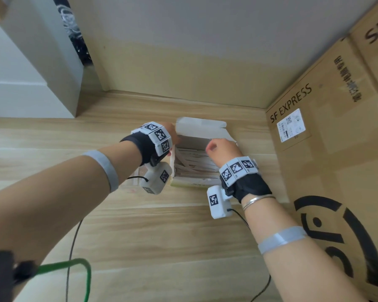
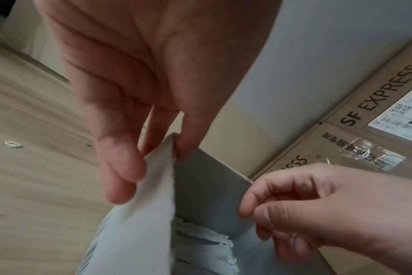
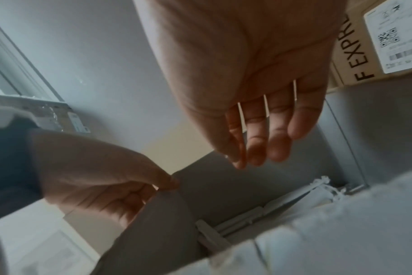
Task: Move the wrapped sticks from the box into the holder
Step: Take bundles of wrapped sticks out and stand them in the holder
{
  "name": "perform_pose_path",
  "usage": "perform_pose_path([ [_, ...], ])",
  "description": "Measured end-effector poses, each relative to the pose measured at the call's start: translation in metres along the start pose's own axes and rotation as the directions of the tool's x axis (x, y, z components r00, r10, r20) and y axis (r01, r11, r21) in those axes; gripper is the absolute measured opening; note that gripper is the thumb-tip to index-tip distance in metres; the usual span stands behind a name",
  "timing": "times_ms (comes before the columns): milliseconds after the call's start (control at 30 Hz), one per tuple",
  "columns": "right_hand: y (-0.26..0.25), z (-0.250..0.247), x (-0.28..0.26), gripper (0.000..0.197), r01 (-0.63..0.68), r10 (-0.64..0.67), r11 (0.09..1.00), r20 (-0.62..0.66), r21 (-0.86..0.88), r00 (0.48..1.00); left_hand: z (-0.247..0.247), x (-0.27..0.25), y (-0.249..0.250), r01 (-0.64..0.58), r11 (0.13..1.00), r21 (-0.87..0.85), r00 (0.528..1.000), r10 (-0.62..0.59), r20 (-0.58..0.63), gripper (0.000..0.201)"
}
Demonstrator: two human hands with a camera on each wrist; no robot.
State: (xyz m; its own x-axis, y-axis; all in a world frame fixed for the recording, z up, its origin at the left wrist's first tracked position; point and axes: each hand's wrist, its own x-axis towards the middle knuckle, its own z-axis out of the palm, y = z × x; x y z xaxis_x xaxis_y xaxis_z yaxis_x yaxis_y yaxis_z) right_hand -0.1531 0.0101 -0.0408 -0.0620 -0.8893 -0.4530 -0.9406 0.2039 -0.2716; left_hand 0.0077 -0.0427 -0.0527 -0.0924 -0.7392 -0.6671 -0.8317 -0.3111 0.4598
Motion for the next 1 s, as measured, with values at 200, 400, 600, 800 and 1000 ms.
perform_pose_path([
  [200, -0.007, 0.007, 0.006, 0.038, 0.125, -0.117, 0.991, 0.134, -0.051, 0.984, 0.001, -0.002, 0.000, -0.023, 0.998, -0.051, 0.991, 0.029, 0.129, 0.017],
  [400, -0.019, 0.023, 0.007, 0.047, 0.172, -0.140, 0.967, 0.175, -0.186, 0.975, -0.004, -0.013, 0.006, -0.082, 0.986, -0.144, 0.988, 0.099, 0.115, 0.049],
  [600, -0.021, 0.029, 0.006, 0.034, 0.090, -0.063, 0.963, 0.111, -0.253, 0.992, -0.002, -0.022, 0.007, -0.174, 0.975, -0.142, 0.977, 0.188, 0.097, 0.071],
  [800, -0.030, 0.037, 0.009, 0.021, 0.083, -0.041, 0.947, 0.140, -0.311, 0.989, 0.001, -0.029, 0.005, -0.198, 0.966, -0.168, 0.975, 0.211, 0.065, 0.074],
  [1000, -0.040, 0.034, 0.002, 0.031, 0.090, -0.014, 0.904, 0.183, -0.419, 0.983, 0.003, -0.033, 0.001, -0.225, 0.963, -0.149, 0.972, 0.232, 0.034, 0.072],
])
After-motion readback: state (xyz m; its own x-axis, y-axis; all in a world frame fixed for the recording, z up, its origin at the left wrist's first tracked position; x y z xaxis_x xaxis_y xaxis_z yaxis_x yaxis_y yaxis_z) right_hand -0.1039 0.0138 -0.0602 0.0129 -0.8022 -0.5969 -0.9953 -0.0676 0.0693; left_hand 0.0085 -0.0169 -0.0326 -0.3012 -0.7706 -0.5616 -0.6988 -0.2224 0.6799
